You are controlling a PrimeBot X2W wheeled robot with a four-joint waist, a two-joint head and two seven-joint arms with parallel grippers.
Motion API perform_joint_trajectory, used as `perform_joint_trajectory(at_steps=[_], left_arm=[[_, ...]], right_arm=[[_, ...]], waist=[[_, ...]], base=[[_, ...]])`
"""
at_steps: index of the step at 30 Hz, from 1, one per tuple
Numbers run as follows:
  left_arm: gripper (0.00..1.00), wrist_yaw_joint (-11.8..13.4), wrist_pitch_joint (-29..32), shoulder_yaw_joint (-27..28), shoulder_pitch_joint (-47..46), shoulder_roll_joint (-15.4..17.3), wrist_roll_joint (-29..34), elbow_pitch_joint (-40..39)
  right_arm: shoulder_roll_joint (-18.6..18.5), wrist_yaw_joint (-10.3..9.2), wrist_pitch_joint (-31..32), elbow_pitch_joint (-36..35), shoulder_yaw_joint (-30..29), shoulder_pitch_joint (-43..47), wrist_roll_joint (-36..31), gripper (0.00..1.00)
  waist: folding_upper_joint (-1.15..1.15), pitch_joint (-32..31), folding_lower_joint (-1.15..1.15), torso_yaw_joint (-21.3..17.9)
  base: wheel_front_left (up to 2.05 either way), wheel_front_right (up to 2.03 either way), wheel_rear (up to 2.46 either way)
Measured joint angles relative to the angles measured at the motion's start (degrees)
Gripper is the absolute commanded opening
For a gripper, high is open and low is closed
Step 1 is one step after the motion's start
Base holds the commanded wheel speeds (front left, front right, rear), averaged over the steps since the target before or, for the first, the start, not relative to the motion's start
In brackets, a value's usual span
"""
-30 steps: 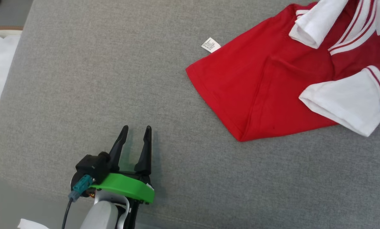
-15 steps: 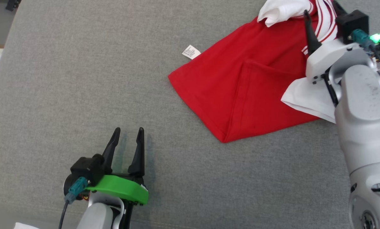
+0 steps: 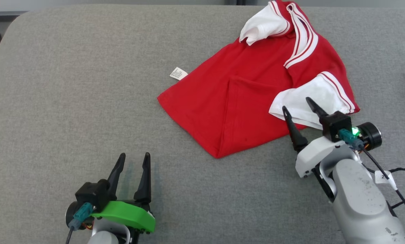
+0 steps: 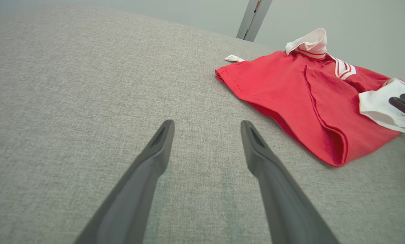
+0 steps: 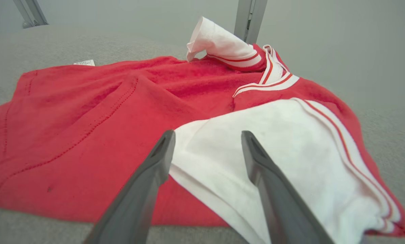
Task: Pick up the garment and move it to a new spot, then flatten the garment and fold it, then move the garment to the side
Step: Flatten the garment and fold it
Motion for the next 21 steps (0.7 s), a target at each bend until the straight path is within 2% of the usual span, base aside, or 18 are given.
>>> perform_joint_trajectory(at_steps=[6, 15, 16, 18, 19, 21], left_arm=[[1.00, 0.00, 0.00, -0.08, 0.10, 0.08, 0.00, 0.20], [1.00, 0.01, 0.00, -0.67, -0.44, 0.05, -0.35, 0.34], [1.00, 0.00, 0.00, -0.71, -0.45, 0.04, -0.37, 0.34], [1.00, 0.01, 0.00, -0.68, -0.49, 0.04, -0.38, 0.36], [1.00, 0.00, 0.00, -0.71, -0.53, 0.04, -0.38, 0.37], [1.00, 0.01, 0.00, -0.81, -0.56, 0.03, -0.38, 0.41]], right_arm=[[0.04, 0.00, 0.00, -0.43, 3.64, 1.41, 0.78, 1.00], [0.71, 0.00, 0.00, 5.65, 4.31, -1.82, -0.41, 1.00], [0.77, 0.00, -0.01, 6.28, 3.94, -2.16, -0.56, 0.89], [0.89, 0.00, -0.02, 7.51, 3.04, -2.65, -1.05, 0.58], [0.96, 0.00, -0.16, 7.97, 2.56, -2.97, -1.22, 0.48], [1.02, 0.00, -0.16, 8.42, 1.74, -3.33, -1.55, 0.35]], waist=[[0.00, -0.05, 0.00, -0.54], [0.00, 1.33, 0.00, 1.13], [0.00, 1.51, 0.00, 1.35], [0.00, 1.84, 0.00, 1.67], [0.00, 1.98, 0.00, 1.84], [0.00, 2.21, 0.00, 2.14]], base=[[0.00, 0.00, 0.00], [0.00, 0.00, 0.00], [0.00, 0.00, 0.00], [0.00, 0.00, 0.00], [0.00, 0.00, 0.00], [0.00, 0.00, 0.00]])
